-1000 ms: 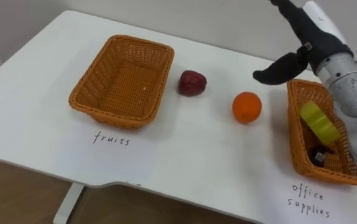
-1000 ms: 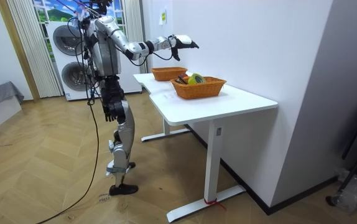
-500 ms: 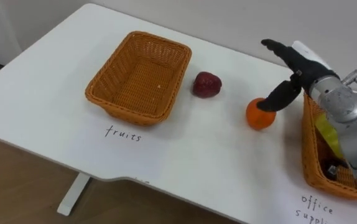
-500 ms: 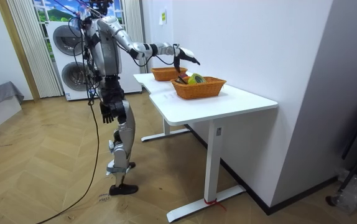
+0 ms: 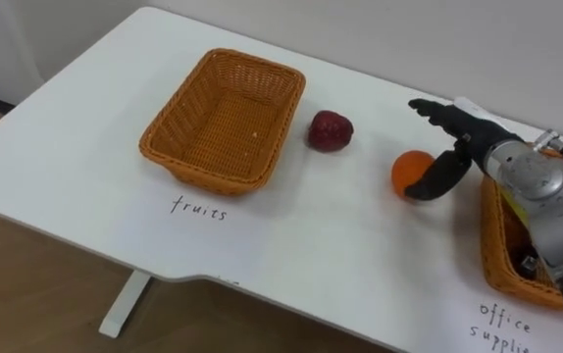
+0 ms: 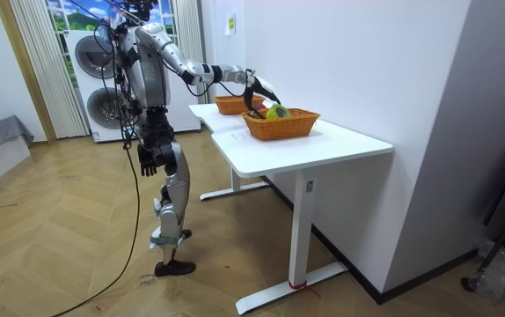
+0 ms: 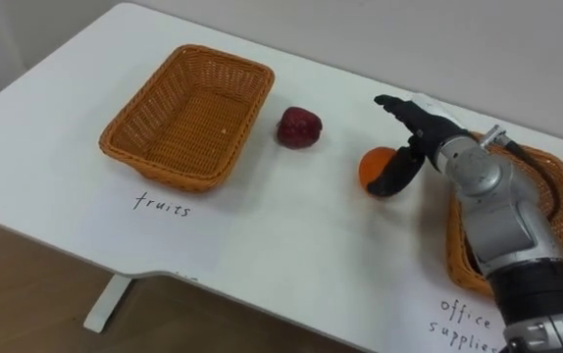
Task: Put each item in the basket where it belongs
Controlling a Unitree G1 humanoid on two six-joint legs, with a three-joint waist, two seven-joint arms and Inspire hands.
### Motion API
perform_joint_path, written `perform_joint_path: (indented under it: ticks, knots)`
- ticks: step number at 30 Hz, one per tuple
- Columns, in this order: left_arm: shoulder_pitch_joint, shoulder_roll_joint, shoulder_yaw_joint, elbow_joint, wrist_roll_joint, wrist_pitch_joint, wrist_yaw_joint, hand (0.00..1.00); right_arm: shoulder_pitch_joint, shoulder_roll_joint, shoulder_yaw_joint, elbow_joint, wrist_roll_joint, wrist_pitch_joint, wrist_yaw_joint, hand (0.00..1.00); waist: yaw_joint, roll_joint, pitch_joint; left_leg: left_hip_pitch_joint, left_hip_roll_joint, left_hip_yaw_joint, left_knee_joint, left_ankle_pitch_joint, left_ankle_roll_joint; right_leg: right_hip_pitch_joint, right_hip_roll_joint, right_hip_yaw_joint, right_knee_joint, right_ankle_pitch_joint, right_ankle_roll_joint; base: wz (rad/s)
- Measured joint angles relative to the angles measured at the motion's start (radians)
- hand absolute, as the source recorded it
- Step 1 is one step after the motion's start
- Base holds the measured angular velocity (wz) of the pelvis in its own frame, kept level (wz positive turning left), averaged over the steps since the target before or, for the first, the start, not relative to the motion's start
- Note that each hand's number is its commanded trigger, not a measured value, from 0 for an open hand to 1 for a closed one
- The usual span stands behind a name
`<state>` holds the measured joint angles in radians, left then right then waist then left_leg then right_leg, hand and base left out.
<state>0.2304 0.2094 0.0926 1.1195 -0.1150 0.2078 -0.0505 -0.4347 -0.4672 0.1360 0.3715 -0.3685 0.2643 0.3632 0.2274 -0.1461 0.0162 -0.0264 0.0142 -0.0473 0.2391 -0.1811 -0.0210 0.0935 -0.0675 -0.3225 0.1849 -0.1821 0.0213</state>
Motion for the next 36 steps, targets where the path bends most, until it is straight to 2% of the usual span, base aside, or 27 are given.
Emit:
perform_joint_path:
  ticks: [5,11,19,27,36]
  knots:
    - [-0.008,0.005,-0.02,0.001,0.0,0.005,-0.014,0.0,-0.009,0.018,0.0,0.009,0.0,0.019,0.001,0.0,-0.001,0.0,-0.0005,-0.017,-0.002,0.001,0.021,-0.001,0.001,-0.012,0.001,0.02,0.001,0.0,-0.001,0.0]
    - [-0.009,0.007,-0.021,0.0,0.0,0.009,-0.027,0.0,-0.017,0.043,0.004,0.009,0.001,0.021,0.015,0.0,0.002,0.003,-0.002,-0.015,-0.002,0.0,0.031,-0.001,0.002,-0.009,0.001,0.019,0.001,0.0,-0.001,0.0]
    - [-0.014,0.006,-0.021,0.0,0.0,0.015,-0.029,0.0,-0.018,0.043,0.041,0.009,0.0,0.022,0.035,0.0,0.004,0.013,-0.0025,-0.016,-0.003,-0.002,0.03,-0.002,0.002,-0.01,0.0,0.018,0.001,0.0,-0.001,0.0]
    - [-0.03,0.003,-0.021,-0.004,0.0,0.015,-0.027,0.0,-0.018,0.043,0.046,0.01,0.0,0.022,0.036,0.0,0.009,0.013,-0.0022,-0.016,-0.003,0.001,0.027,-0.002,0.003,-0.012,0.0,0.019,0.001,0.0,-0.001,0.0]
    - [-0.041,0.003,-0.039,-0.003,-0.005,0.001,0.004,0.0,-0.036,0.043,0.076,0.096,0.0,0.017,-0.015,0.0,0.022,0.01,-0.0033,-0.018,-0.004,-0.008,0.022,-0.002,0.003,-0.006,0.0,0.011,0.003,0.0,-0.001,0.02]
